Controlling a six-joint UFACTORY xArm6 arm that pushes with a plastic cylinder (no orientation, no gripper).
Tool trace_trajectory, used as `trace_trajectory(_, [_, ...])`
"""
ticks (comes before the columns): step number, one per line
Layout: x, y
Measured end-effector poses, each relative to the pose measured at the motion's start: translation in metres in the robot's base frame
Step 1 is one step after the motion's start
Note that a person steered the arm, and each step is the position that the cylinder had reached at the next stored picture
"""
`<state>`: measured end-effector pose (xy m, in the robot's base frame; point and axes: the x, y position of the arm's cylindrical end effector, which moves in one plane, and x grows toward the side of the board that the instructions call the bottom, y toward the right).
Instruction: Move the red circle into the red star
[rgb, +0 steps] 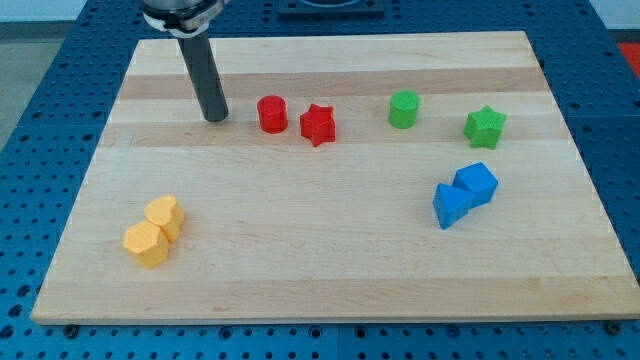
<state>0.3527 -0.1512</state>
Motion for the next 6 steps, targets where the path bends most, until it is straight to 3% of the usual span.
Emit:
trace_trajectory(3, [0.005,0.071])
trace_trajectory(6, [-0.005,0.063])
